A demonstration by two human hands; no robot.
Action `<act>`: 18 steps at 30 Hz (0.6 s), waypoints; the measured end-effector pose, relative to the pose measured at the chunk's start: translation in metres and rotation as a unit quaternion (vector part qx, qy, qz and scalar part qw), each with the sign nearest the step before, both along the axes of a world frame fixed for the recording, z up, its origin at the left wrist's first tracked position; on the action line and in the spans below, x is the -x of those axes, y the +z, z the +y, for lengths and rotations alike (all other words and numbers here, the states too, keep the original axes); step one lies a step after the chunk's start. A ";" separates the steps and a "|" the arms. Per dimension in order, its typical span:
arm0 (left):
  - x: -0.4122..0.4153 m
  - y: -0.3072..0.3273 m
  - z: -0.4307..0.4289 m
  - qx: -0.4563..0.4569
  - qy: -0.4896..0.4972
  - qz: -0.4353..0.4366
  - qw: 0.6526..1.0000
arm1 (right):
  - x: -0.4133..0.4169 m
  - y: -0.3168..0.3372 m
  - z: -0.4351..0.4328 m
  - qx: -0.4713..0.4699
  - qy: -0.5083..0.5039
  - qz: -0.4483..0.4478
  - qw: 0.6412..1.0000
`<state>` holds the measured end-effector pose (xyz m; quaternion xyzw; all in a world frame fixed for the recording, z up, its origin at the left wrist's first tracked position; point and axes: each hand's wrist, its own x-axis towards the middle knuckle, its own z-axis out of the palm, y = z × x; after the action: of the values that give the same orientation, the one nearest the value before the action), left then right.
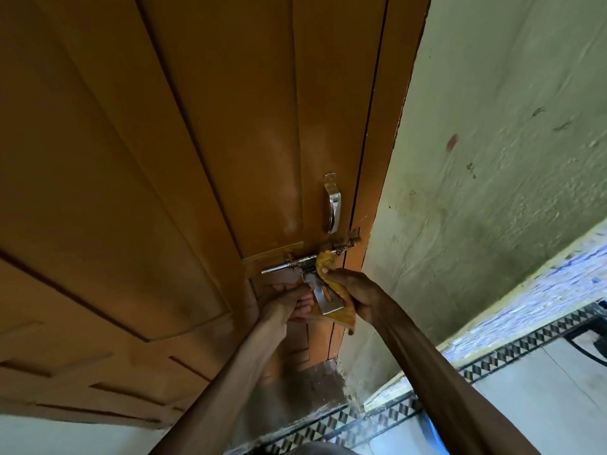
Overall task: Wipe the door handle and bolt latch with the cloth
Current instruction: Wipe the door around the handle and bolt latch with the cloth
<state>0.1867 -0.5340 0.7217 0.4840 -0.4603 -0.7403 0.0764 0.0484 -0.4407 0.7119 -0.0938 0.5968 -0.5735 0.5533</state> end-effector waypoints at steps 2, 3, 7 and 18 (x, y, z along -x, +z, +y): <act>0.001 0.008 0.001 0.004 0.020 -0.018 1.000 | 0.002 -0.002 0.006 0.007 0.006 -0.033 0.999; -0.001 0.014 0.002 0.015 0.033 -0.027 0.999 | 0.004 -0.003 0.006 0.001 0.011 -0.044 0.999; -0.005 0.006 -0.003 -0.008 0.066 0.012 0.998 | 0.007 0.001 -0.005 0.035 0.001 -0.159 0.987; 0.000 -0.111 -0.042 0.019 0.113 -0.008 0.993 | -0.002 -0.019 -0.007 0.084 -0.004 -0.199 0.976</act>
<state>0.1866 -0.5764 0.6105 0.5373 -0.4174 -0.7140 0.1652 0.0502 -0.4473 0.6933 -0.0214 0.4246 -0.6310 0.6490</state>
